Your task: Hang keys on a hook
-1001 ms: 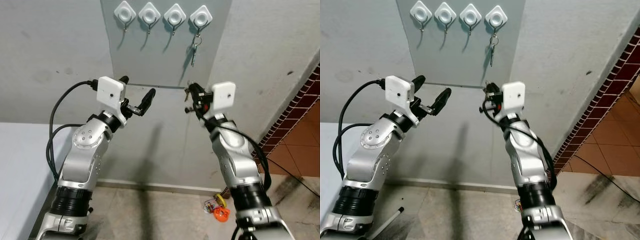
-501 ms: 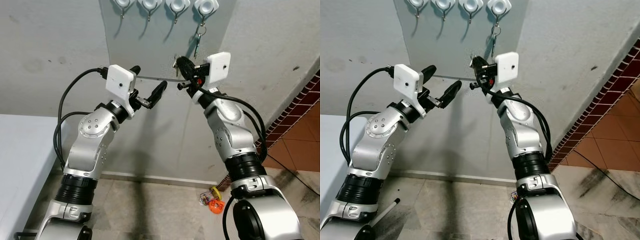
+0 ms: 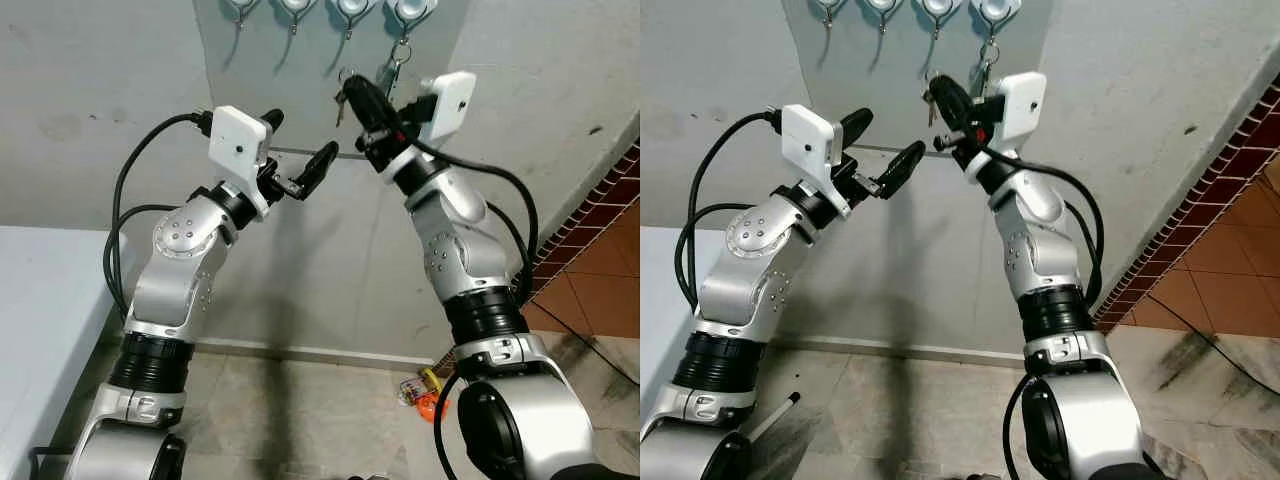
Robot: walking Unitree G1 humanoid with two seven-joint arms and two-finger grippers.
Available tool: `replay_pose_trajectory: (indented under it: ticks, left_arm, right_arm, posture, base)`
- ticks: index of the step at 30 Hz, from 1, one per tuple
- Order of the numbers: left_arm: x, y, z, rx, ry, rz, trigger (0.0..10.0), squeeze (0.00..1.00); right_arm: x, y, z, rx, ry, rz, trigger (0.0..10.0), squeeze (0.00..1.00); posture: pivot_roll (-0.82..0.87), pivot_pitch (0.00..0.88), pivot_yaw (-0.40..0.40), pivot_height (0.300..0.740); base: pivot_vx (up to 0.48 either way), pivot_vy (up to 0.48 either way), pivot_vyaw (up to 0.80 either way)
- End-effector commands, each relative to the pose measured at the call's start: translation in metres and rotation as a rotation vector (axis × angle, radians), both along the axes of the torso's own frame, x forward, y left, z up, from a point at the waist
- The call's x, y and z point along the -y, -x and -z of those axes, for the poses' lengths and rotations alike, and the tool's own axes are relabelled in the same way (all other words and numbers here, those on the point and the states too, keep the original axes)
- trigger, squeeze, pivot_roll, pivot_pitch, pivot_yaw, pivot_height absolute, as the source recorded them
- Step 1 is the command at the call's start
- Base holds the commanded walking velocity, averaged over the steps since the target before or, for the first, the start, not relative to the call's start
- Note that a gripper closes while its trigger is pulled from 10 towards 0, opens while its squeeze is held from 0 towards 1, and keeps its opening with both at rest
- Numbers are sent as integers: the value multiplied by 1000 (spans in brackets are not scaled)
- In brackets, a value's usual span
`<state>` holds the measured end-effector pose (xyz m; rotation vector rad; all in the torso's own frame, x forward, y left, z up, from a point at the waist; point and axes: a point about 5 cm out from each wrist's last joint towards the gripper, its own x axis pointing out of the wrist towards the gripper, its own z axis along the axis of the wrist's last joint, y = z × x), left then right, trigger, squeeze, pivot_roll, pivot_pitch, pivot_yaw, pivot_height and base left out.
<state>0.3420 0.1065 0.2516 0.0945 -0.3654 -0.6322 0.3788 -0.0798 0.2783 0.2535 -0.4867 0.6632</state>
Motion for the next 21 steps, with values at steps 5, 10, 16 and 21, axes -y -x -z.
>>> replay_pose_trajectory:
  ticks: [5, 10, 16, 21]
  left_arm:
    - [2, -2, -11, 23, -10, 17, 10000, 0]
    - [1, -2, -12, 30, -12, 18, 10000, 0]
    - [1, -1, -14, 35, -13, 16, 10000, 0]
    - [-2, -1, -14, 35, -9, 8, 10000, 0]
  right_arm:
    - [1, -6, -24, 41, -67, -21, 10000, 0]
    - [-1, -9, -28, 32, -84, -30, 10000, 0]
    - [-2, -12, -30, 10, -107, -46, 10000, 0]
    - [-2, -16, -30, -26, -142, -53, 10000, 0]
  posture:
    - [58, 125, -23, 740]
    - [69, 122, -26, 740]
    - [79, 123, -32, 740]
    - [83, 126, -34, 740]
  base:
    - [0, 0, 0]
    - [0, 0, 0]
    - [0, 0, 0]
    - [0, 0, 0]
